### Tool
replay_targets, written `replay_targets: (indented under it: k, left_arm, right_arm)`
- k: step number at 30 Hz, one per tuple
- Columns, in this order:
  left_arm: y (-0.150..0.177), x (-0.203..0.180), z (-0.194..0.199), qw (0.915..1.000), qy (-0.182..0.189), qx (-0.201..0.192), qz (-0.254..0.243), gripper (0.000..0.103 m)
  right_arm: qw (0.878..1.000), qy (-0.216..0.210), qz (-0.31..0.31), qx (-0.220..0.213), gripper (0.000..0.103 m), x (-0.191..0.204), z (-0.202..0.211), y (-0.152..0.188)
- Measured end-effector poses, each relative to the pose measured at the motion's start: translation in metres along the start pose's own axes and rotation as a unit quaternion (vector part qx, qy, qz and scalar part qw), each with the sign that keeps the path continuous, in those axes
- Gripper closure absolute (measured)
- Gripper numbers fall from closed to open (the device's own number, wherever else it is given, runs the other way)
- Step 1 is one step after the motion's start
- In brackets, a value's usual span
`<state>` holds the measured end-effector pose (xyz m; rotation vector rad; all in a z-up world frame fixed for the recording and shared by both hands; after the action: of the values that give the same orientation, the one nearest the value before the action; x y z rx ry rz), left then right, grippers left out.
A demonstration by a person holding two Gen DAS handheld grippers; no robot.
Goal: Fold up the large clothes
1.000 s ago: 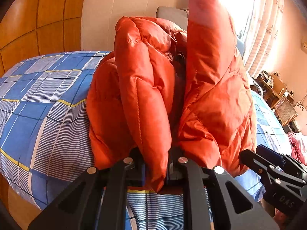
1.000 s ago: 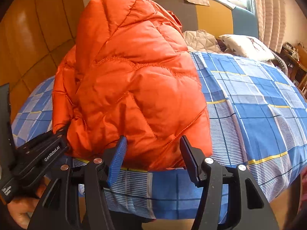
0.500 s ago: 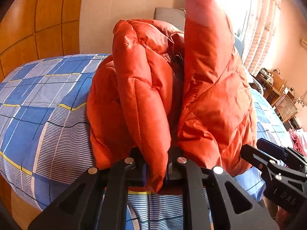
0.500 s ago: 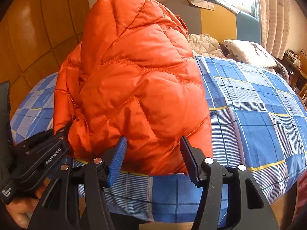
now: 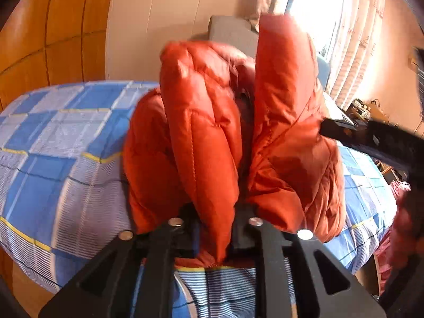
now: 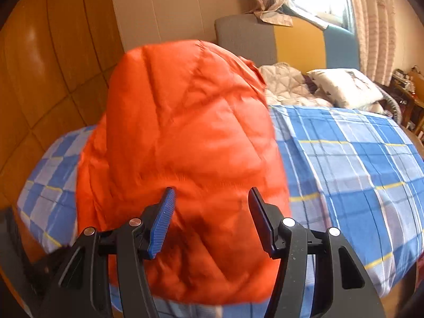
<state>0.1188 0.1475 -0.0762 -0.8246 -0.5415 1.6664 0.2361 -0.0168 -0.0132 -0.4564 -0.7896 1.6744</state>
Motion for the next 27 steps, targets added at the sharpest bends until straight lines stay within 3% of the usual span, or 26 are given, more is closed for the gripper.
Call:
replay_targets:
  k: [6, 8, 9, 18, 27]
  left_arm:
    - [-0.011, 0.003, 0.013, 0.9999, -0.006, -0.009, -0.010, 0.057]
    - [-0.019, 0.005, 0.016, 0.9995, -0.022, -0.017, -0.012, 0.040]
    - [-0.024, 0.004, 0.018, 0.9993, -0.022, -0.025, -0.017, 0.038]
    - [-0.062, 0.017, 0.011, 0.9987, -0.019, -0.040, 0.023, 0.036]
    - [-0.067, 0.018, 0.000, 0.9989, -0.014, -0.027, 0.036, 0.036]
  right_arm:
    - [1.000, -0.002, 0.012, 0.004, 0.046, 0.008, -0.014, -0.024]
    - [1.000, -0.002, 0.014, 0.005, 0.046, 0.007, -0.017, -0.025]
    - [1.000, -0.001, 0.012, 0.004, 0.046, 0.006, -0.018, -0.026]
    - [1.000, 0.006, 0.024, 0.002, 0.046, 0.006, -0.017, -0.027]
    - [1.000, 0.001, 0.014, -0.009, 0.046, 0.001, -0.010, -0.028]
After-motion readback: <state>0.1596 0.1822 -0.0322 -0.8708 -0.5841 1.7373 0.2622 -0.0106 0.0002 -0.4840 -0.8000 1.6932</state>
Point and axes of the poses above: each gripper's, at about its wrist camera, not at the fingertips, and z roughly against the way its jaws point, x to its left, y to its underside, the point moved 3 cm from there along -z, roughly the way its jaws point, and after that the axes turned 1 degree about z, right-handed, at the moved point
